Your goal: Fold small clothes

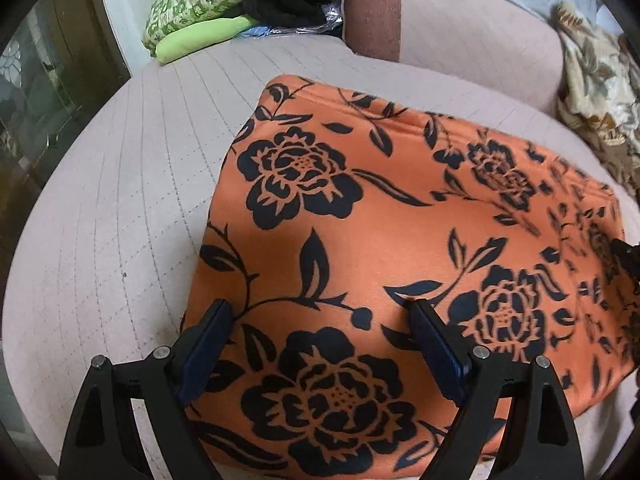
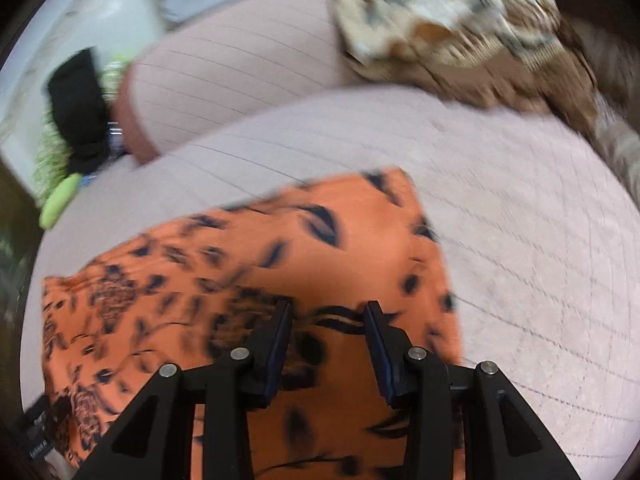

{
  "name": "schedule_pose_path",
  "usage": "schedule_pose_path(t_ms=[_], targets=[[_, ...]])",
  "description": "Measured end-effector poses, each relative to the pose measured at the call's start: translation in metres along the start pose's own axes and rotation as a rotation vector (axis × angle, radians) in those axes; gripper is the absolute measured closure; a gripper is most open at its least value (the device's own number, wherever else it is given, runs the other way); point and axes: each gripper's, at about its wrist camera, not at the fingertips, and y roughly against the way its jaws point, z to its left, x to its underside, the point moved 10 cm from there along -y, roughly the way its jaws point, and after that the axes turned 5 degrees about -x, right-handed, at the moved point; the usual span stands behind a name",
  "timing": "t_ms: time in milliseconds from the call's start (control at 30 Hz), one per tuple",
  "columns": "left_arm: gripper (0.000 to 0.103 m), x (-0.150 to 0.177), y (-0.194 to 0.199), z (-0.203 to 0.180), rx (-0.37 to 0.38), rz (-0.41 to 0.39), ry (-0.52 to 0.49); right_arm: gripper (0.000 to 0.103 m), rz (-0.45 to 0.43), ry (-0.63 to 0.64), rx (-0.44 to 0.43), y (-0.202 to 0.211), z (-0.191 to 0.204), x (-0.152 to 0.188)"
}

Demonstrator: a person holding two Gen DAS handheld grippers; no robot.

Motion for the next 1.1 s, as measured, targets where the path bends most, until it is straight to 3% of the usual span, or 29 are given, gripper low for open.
schedule_pose_path(t_ms=[100,300,600,733,867,1000,1100], targets=[[0.011,-0.001,0.002,0.000,-0.012,-0.007,-0.004,0.063,0.001,-0.039,-0.029,0.004,-0.005,0.000],[0.011,-0.002,0.022,0.014,-0.052,-0.081,0.027,0.063,-0.065,0.012,-0.095,0.042,0.016,0.002],[0.011,0.030,0.032,0.017,-0.106,-0.097,0.006,0.063,-0.032,0.070,-0.124,0.094,0.025,0.060],[0.011,0.046,0.032,0.009,-0.116,-0.105,-0.012,0.062,0.035,0.036,-0.155,0.091,0.020,0.095],[0.011,0.052,0.034,0.008,-0.146,-0.124,-0.023,0.062,0.162,0.099,-0.089,0.064,0.013,0.126],[0.011,0.067,0.051,0.015,-0.104,-0.129,0.026,0.062,0.121,0.028,-0.167,0.086,0.009,0.125],[0.011,0.084,0.067,0.023,-0.026,-0.126,0.085,0.062,0.050,-0.020,-0.226,0.111,0.006,0.120]])
